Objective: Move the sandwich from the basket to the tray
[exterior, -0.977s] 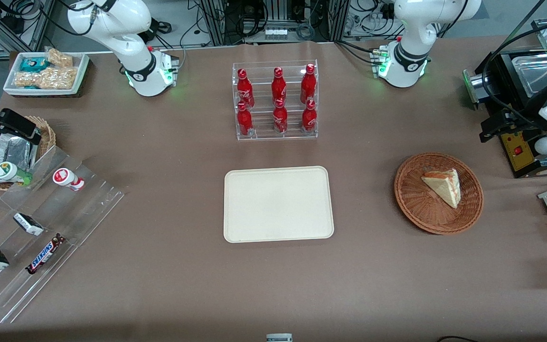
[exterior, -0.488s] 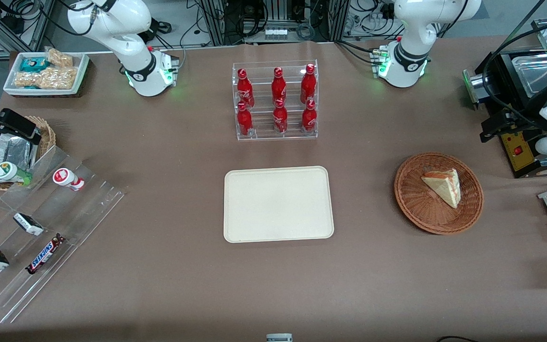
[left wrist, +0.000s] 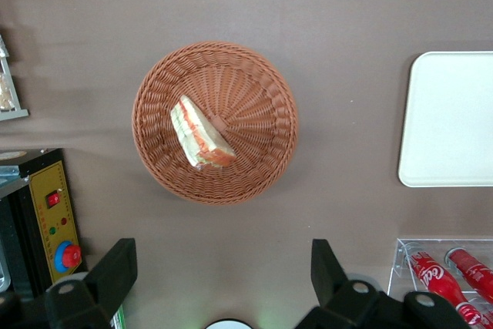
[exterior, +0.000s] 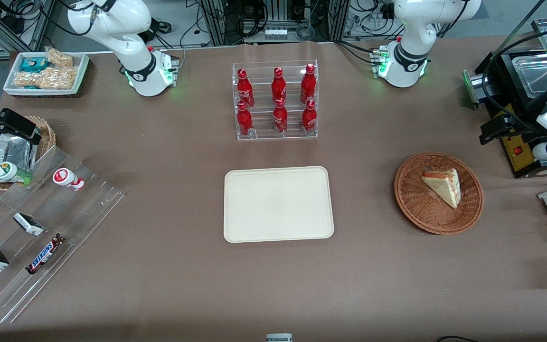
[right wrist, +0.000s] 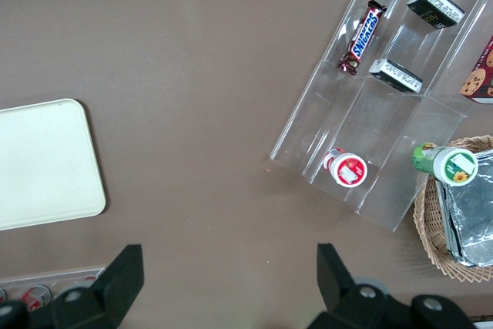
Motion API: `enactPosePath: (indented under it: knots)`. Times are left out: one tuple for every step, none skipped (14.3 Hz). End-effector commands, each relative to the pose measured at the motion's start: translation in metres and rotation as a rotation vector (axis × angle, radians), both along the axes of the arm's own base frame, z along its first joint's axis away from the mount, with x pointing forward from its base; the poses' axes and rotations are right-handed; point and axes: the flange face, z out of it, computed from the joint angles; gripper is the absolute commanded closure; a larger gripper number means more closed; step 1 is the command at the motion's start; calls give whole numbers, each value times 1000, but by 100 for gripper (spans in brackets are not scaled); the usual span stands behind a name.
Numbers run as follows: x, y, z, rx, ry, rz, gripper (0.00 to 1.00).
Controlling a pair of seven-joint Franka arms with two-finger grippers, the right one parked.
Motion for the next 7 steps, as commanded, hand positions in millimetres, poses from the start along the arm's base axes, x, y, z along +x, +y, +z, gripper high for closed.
enactPosePath:
  knots:
    - [9, 12, -36, 8, 71, 8, 0]
    - [13, 18, -55, 9, 101, 20, 0]
    - [16, 20, -76, 9, 128, 24, 0]
    - [17, 20, -95, 11, 131, 27, 0]
    - [16, 21, -114, 12, 128, 35, 0]
    - [13, 23, -132, 15, 120, 37, 0]
    - [11, 31, -152, 16, 117, 52, 0]
